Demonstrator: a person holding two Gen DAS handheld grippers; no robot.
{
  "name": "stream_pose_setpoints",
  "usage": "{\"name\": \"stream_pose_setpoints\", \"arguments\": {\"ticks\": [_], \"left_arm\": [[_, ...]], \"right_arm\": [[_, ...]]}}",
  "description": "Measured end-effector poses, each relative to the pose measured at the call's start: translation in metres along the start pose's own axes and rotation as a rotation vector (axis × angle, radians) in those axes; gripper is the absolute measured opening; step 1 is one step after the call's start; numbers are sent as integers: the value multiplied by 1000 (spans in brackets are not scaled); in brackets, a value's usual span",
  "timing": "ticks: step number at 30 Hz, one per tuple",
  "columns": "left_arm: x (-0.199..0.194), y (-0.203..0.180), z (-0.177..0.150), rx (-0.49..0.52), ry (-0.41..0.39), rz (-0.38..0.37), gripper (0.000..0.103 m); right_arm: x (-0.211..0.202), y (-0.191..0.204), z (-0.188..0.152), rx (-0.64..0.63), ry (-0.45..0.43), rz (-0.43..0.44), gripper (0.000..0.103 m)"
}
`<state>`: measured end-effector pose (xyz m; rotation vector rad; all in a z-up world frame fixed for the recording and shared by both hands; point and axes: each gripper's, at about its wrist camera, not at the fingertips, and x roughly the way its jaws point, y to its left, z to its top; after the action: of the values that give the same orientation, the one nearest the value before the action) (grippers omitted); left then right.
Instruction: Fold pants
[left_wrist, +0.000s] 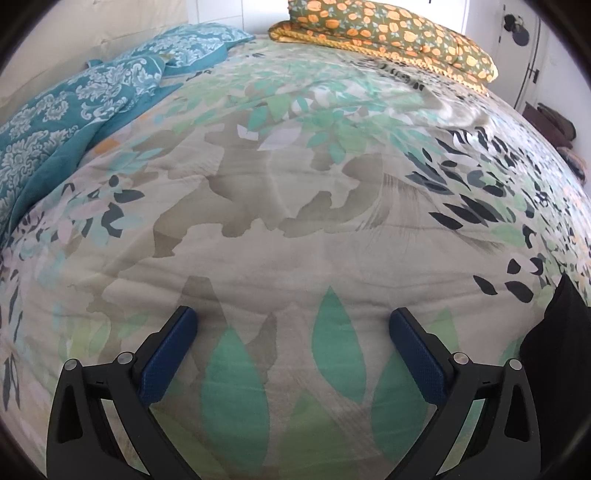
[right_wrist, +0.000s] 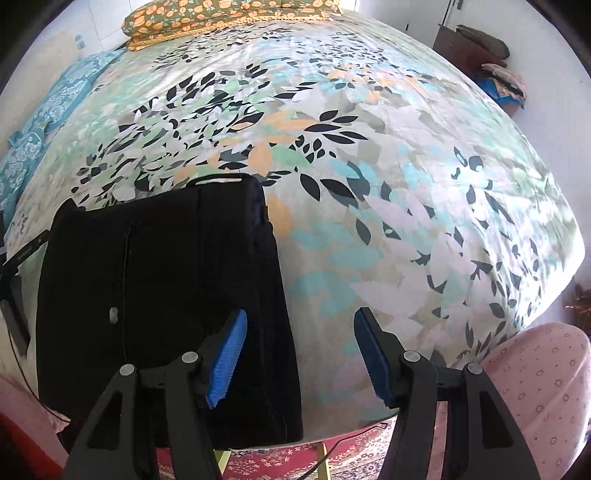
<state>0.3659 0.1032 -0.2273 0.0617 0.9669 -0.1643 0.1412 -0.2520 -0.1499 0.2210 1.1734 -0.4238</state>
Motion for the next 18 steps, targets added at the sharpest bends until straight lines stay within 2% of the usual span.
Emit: {"name": "stream_pose_setpoints", "arguments": {"ticks": [7,18], "left_arm": [[0,0,0,-1,0,-1,103],[0,0,0,-1,0,0,103]], "right_arm": [[1,5,-6,-18,6,-11,61],[4,-9,-10,33,2,8,61]]}}
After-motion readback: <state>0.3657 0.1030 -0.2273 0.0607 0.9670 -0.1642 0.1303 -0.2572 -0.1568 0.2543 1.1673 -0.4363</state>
